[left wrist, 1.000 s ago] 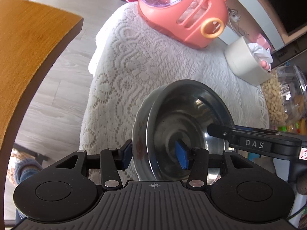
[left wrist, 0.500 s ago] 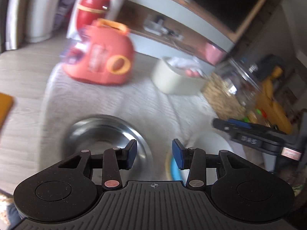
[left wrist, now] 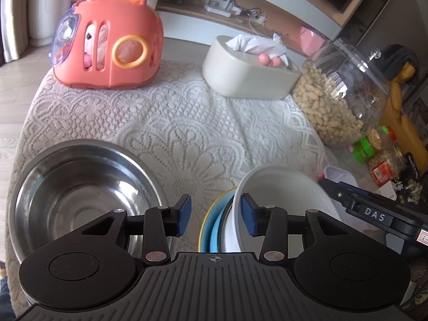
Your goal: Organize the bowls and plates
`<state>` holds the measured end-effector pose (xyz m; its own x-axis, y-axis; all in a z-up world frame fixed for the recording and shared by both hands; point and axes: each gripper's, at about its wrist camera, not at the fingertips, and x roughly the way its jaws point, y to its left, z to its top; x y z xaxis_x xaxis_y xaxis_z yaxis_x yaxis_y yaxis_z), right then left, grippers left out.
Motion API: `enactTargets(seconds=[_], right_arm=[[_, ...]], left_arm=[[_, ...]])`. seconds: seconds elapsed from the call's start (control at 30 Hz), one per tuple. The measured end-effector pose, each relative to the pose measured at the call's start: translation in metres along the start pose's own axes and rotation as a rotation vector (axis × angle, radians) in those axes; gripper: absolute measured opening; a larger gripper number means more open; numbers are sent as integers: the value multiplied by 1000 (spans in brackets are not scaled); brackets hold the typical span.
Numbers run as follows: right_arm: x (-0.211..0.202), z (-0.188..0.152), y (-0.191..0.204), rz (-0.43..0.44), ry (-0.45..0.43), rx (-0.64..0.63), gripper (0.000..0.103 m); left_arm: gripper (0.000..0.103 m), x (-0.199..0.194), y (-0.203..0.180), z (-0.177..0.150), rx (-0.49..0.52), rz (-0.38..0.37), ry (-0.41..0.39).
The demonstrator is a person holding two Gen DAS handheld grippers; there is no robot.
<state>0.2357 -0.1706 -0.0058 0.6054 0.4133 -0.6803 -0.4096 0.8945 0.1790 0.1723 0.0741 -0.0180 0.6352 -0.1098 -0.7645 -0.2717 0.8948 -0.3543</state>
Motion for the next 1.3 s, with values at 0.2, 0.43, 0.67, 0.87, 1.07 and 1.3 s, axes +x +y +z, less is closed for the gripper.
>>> enactTargets(seconds=[0.2,0.43,0.67,0.87,1.07,1.3], right_arm=[[-13,-10,-25,113,-5,155,55],[-41,-11,-20,233,-76,94,63],[22,-37,5,234,186,64,63],[52,-54,-5,388,343,229,64],[54,-63,5,390,357,218,66],[33,-62,11,369,402,196,67]], left_arm=[[46,10,11,-7,-47,6,58],[45,4,20,-14,-115,-39,75],[51,7,23,-23,-149,-59,110],[49,22,10,-30,-121,-95,163],[49,30,5,-42,-130,-76,186],[49,13,-1,-56,-102,-73,294]])
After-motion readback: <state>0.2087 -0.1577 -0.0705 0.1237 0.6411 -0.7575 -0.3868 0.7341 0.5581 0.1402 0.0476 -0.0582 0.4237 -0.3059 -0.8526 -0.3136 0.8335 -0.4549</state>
